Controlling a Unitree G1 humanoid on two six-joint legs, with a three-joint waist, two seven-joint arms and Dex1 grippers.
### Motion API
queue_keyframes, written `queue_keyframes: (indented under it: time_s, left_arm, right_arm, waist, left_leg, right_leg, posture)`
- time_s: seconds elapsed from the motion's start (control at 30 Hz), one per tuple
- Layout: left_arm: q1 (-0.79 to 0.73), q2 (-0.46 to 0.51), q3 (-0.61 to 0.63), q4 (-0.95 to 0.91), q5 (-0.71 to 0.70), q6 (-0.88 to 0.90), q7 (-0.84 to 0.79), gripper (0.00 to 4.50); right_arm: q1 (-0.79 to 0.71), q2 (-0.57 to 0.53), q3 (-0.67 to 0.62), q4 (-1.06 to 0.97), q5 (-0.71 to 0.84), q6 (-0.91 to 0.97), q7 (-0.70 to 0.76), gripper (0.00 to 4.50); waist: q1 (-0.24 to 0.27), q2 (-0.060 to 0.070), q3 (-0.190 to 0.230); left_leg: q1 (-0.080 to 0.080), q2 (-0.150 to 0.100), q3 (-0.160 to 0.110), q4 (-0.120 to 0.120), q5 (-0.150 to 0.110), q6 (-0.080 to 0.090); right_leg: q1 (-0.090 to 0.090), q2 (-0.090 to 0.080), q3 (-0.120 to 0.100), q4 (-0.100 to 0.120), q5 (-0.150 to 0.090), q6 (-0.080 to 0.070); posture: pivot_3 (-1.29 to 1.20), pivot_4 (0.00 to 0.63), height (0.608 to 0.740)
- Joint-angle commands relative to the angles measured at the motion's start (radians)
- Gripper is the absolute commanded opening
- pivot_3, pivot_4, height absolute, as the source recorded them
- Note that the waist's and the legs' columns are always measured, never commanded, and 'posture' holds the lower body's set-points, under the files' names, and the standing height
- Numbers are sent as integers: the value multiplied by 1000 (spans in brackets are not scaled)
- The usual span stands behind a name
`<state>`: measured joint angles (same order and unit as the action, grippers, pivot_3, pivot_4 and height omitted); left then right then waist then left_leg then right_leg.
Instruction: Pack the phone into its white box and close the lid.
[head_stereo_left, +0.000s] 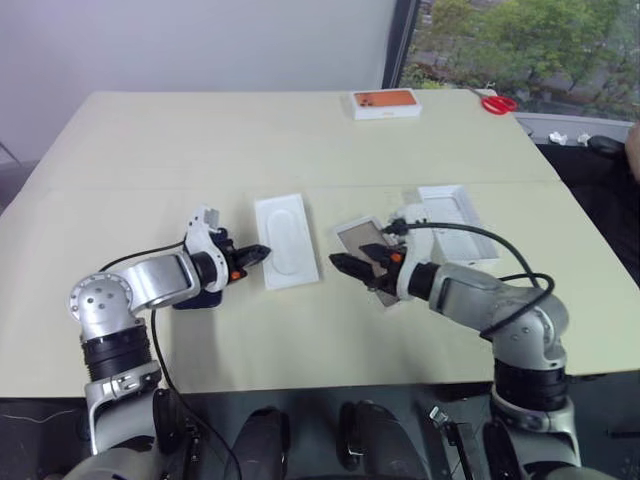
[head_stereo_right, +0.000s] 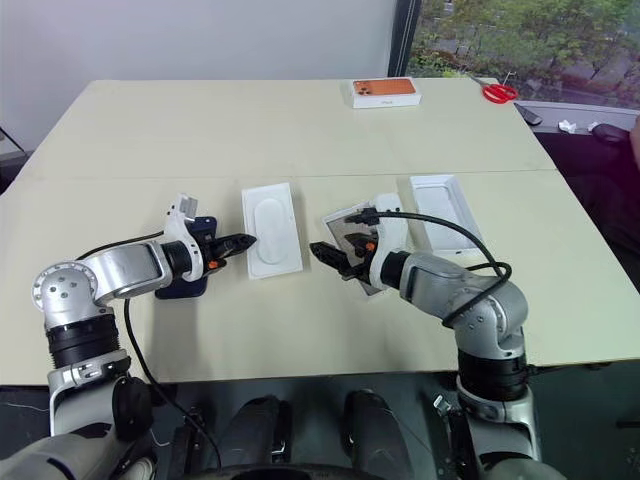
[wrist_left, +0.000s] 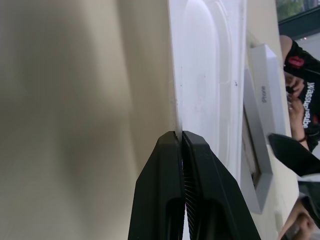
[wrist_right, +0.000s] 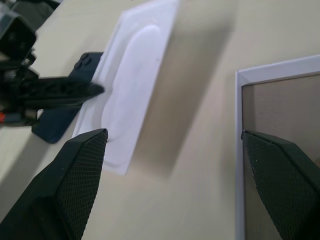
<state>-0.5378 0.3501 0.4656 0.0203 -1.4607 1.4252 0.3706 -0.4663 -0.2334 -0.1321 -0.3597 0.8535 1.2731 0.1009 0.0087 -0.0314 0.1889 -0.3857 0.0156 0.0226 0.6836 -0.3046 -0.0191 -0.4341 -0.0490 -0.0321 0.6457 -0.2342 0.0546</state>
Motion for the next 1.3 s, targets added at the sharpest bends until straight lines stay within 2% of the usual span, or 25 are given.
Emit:
queue_keyframes:
  time_s: [0.03, 0.3, 0.4, 0.63, 0.9, 1.0, 1.23, 1.3]
  left_arm:
    - [12, 25, -25, -51, -60, -17, -34, 90]
    - [45, 67, -83, -83, -110, -64, -69, 90]
    - [60, 81, -100, -92, -129, -85, -74, 0]
    - [89, 113, -143, -111, -170, -128, -85, 0]
    - [109, 144, -186, -117, -188, -163, -107, 0]
    - [128, 164, -175, -118, -171, -182, -140, 997]
    - [165, 243, -132, -86, -125, -226, -233, 4444]
    - [196, 288, -121, -97, -74, -236, -305, 4444]
  right_arm:
    - [-60, 70, -48, 34, 39, 33, -43, 4500]
    - [-118, 169, -74, 128, 30, 51, -84, 4500]
    - [-119, 184, -70, 136, 28, 56, -82, 3606]
    - [-113, 200, -77, 126, 37, 76, -81, 33]
    - [-108, 199, -100, 104, 46, 106, -88, 33]
    - [-123, 182, -116, 97, 47, 123, -91, 0]
    - [-176, 117, -150, 89, 58, 176, -75, 0]
    - [-201, 52, -149, 75, 66, 214, -44, 0]
  waist:
    - [-1, 0, 0]
    - [-3, 0, 0]
    - [-5, 1, 0]
    - [-6, 1, 0]
    - [-19, 1, 0]
    - [-23, 1, 0]
    - [-23, 2, 1]
    - [-24, 2, 1]
  left_leg:
    - [0, 0, 0, 0, 0, 0]
    - [-1, 0, 0, 0, 0, 0]
    - [-1, 0, 0, 0, 0, 0]
    - [-2, 0, 0, 0, 0, 0]
    - [-4, 0, 0, 0, 0, 0]
    - [-4, 0, 0, 0, 0, 0]
    - [-5, 0, 0, -1, 0, 0]
    - [-5, 0, 1, -1, 0, 0]
  right_leg:
    - [0, 0, 0, 0, 0, 0]
    - [-1, 0, 0, 0, 0, 0]
    - [-1, 0, 0, 0, 0, 0]
    - [-2, 0, 0, 0, 0, 0]
    - [-4, 0, 0, 0, 0, 0]
    - [-4, 0, 0, 0, 0, 0]
    - [-7, 1, 0, 1, 0, 0]
    - [-7, 1, 0, 1, 0, 0]
  posture:
    - [0, 150, 740]
    - [0, 150, 740]
    - [0, 150, 740]
    - [0, 150, 740]
    - [0, 150, 740]
    - [0, 150, 740]
    - [0, 150, 740]
    - [0, 150, 740]
